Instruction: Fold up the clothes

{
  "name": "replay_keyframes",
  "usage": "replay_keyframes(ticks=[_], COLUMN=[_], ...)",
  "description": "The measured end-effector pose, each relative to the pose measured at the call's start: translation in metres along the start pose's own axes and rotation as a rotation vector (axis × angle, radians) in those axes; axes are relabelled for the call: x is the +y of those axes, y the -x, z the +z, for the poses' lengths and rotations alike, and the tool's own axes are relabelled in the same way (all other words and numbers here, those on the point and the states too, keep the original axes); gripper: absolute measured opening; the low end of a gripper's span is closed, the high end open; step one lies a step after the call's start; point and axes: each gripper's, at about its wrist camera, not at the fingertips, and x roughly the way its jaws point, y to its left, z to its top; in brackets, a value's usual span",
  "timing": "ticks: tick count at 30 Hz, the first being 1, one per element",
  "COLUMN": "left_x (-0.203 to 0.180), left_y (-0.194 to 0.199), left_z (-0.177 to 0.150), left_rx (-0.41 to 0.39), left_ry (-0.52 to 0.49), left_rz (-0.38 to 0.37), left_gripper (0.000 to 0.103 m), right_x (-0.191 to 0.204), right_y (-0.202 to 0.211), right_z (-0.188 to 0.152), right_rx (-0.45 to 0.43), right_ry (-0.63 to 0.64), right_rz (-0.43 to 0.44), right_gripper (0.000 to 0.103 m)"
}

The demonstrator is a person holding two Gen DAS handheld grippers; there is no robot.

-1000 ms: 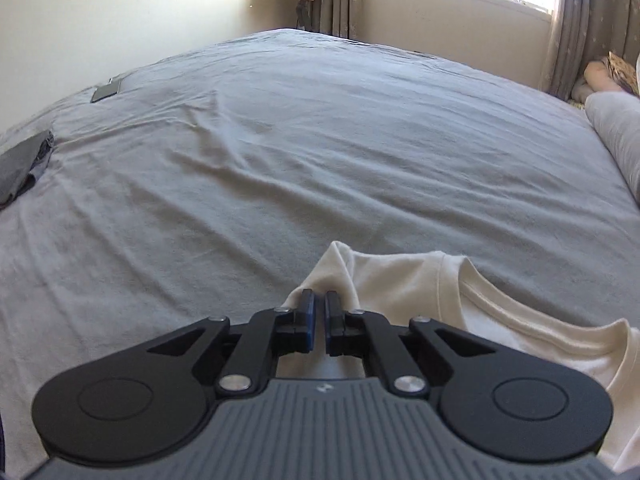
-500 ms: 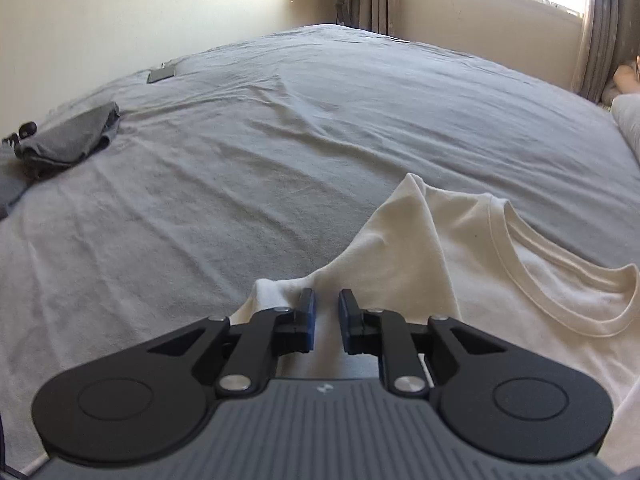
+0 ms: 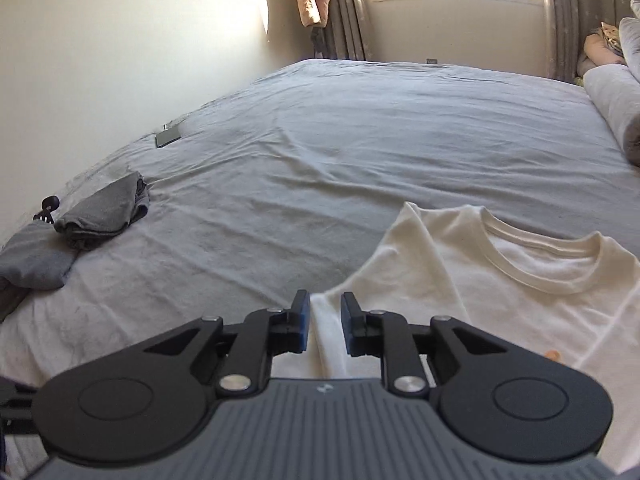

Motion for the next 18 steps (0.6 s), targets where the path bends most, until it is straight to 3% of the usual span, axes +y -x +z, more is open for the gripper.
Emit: replay_keyframes(ticks=[3, 6, 11, 14, 16, 18], left_x=[-0.003, -0.011, -0.021, -0.026, -0.028, -0.028], left_y=[0.003, 0.001, -0.01, -0.016, -0.018, -0.019], left_z=[-0.003, -0.006, -0.011, -0.012, -0.013, -0.013], left_rx=[-0.007, -0.004, 0.009, 0.01, 0.008, 0.006], left_ry=[-0.019, -0.049, -0.09, -0.126, -0.15, -0.145], left_rz=[-0.005, -0.001, 0.041, 0.079, 0.105, 0.107], left_gripper=[0.077, 0.077, 0.077, 0.077, 0.077, 0.077], right_x=[-0.006, -0.011, 0.005, 0.028, 0.04, 0.049], right_y=[0.029, 0.06, 0.085, 0.088, 0.091, 0.088], right_z=[-0.03, -0.07, -0.118, -0.115, -0.114, -0.118], right_rx=[0.09, 0.149, 0.113, 0.087, 0.067, 0.106], right_ry=[0.001, -0.054, 0.0, 0.122, 0.164, 0.19], right_rz=[-0.067, -0.076, -0.085, -0.102, -0.049, -0.021], right_gripper=[0.022, 0.023, 0.031, 0.033, 0.033, 0.033])
